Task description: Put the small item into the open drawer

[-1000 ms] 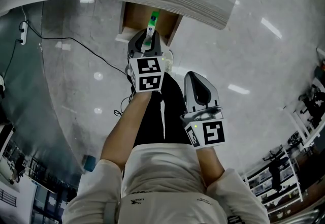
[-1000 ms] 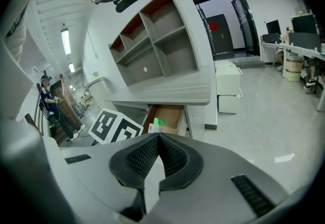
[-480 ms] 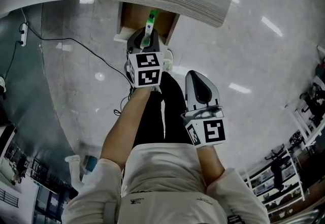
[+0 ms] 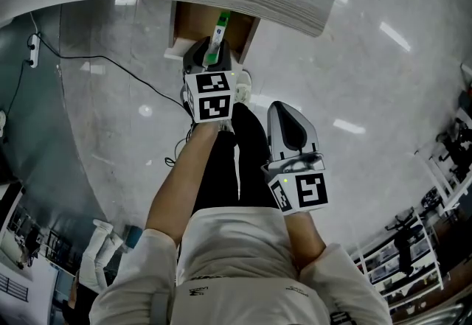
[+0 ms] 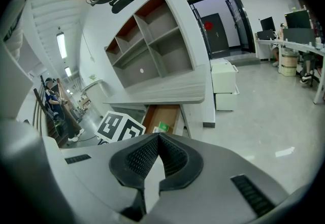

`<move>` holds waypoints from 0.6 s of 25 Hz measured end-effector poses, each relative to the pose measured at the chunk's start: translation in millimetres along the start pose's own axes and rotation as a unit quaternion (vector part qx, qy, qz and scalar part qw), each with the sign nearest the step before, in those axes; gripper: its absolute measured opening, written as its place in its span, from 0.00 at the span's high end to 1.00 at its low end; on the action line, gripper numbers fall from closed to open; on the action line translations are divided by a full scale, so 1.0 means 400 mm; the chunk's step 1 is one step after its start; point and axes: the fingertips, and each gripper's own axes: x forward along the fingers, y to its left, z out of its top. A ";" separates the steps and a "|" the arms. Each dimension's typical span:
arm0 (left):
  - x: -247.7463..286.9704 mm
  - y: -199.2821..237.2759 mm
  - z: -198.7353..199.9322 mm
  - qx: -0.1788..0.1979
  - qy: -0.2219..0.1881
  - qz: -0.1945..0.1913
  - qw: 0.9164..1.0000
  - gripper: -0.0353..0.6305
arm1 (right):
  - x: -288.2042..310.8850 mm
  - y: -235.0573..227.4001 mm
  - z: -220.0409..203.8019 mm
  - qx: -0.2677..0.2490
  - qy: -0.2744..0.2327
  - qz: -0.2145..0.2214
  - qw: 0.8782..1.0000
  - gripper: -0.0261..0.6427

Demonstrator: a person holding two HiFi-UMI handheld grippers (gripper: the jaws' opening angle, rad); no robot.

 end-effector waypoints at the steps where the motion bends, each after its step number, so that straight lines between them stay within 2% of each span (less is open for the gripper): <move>1: -0.003 0.001 0.000 -0.001 -0.001 0.000 1.000 0.74 | 0.000 0.003 -0.001 0.000 0.000 0.001 1.000 0.91; 15: -0.057 -0.008 0.059 -0.001 -0.025 -0.005 1.000 0.74 | -0.041 0.014 0.005 -0.007 -0.012 -0.007 1.000 0.91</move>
